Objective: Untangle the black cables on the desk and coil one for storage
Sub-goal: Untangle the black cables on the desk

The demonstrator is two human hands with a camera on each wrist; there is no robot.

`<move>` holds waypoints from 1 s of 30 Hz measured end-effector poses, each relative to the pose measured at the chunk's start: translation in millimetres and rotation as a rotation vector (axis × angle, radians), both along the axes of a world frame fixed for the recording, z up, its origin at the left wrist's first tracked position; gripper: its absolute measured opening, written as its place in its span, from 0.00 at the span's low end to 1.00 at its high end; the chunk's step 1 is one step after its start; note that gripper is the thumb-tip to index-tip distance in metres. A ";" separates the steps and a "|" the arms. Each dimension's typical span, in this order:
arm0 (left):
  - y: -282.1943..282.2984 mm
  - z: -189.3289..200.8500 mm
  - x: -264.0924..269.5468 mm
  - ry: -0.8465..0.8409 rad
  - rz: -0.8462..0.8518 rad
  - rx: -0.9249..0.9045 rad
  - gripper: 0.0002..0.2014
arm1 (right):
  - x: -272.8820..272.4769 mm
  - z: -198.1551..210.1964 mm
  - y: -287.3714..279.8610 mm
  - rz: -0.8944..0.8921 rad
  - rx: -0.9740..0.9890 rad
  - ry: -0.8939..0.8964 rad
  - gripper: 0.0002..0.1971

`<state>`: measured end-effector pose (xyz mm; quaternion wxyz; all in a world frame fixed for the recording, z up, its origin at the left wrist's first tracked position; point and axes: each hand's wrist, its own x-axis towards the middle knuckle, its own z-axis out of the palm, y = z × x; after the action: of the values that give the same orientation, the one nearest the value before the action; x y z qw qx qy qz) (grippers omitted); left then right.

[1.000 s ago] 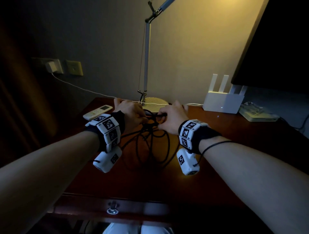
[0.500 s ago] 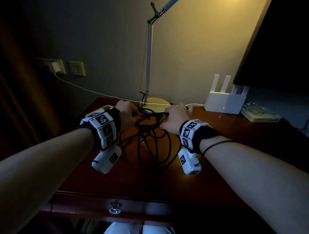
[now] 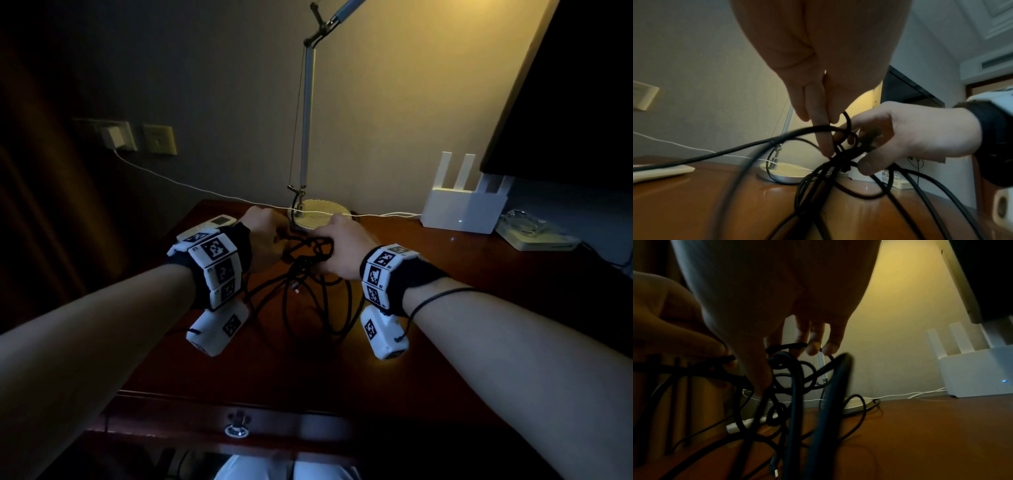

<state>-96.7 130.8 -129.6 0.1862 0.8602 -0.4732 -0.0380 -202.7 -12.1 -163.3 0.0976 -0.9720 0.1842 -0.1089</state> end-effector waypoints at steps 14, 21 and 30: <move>16.1 -8.6 19.4 -0.017 -0.015 0.039 0.09 | -5.6 -11.7 -15.1 -0.367 -0.057 0.080 0.18; 7.7 -9.6 21.4 0.021 0.027 0.002 0.07 | -3.9 1.2 -10.9 -0.275 0.022 0.087 0.31; 16.9 1.0 24.1 0.199 0.121 0.012 0.09 | -7.3 4.2 -21.8 -0.404 0.101 0.166 0.26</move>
<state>-72.5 147.7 -128.6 0.2292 0.8803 -0.3993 -0.1148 -210.0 -33.9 -159.1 0.1068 -0.9148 0.3878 -0.0367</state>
